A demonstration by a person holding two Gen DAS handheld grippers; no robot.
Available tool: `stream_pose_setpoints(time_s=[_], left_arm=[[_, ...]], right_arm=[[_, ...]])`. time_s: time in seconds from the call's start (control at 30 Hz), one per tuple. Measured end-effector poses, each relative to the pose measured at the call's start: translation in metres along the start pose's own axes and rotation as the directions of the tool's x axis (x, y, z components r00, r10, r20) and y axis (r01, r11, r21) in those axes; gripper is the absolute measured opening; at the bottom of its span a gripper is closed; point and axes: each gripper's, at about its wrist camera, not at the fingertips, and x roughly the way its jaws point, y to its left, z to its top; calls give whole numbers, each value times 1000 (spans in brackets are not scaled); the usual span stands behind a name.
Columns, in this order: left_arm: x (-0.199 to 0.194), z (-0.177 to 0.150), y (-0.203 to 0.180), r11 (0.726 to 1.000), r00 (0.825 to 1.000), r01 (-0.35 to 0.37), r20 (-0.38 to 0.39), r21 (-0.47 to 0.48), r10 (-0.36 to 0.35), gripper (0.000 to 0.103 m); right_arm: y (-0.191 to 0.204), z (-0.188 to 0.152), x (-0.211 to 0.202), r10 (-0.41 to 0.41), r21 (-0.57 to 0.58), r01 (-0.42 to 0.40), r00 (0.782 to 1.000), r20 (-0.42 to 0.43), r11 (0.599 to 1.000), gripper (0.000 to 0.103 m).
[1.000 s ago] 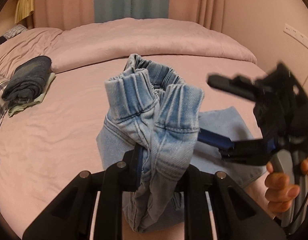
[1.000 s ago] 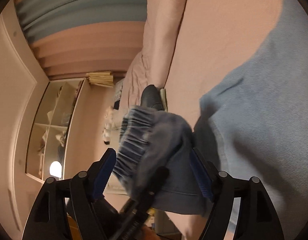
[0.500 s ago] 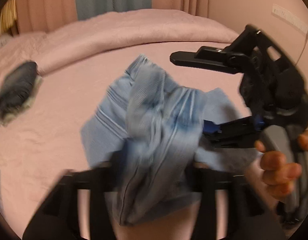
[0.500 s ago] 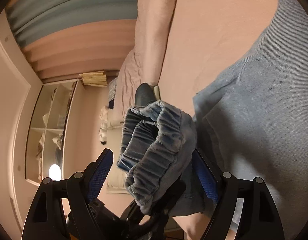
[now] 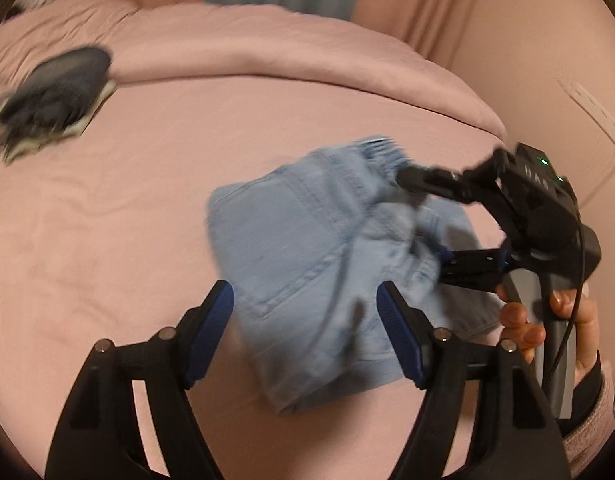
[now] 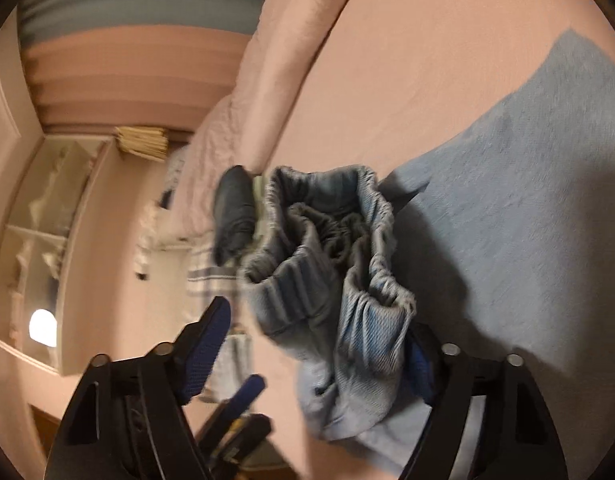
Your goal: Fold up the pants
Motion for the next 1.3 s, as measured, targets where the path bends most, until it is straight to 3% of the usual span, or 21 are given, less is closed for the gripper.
stream_pose_setpoints(time_s=[0.07,0.13,0.3,0.4,0.5,0.77,0.9,1.07,1.3], left_arm=[[2,-1,10,999,1000,-7,-14,-42,6,74],[3,-6,17,997,999,-24,-27,-70,22,74],[1,-16,32,990,998,-50,-48,-135,44,74],[-3,-20,38,987,997,-58,-51,-150,51,74],[-7,-20,39,986,998,-51,-49,-159,44,74],[-11,-12,34,987,999,-12,-38,-160,6,74],[-10,-10,29,988,999,-7,-43,-151,0,74],[-9,-10,25,990,999,-8,-41,-142,2,74],[-3,-5,21,990,999,15,-49,-140,-22,74]], right_arm=[[1,2,3,-109,-19,109,994,11,994,75],[7,4,6,-157,-40,158,987,27,987,73],[34,5,13,-274,-194,289,956,100,937,47],[55,-6,17,-321,-315,362,931,176,877,40],[69,-15,12,-310,-384,374,925,221,844,36],[78,-21,-24,-218,-388,313,938,269,867,34],[73,-23,-52,-186,-361,306,926,330,881,34],[38,-16,-90,-176,-234,279,908,380,932,34],[-20,-6,-87,-240,-81,275,924,297,958,34]])
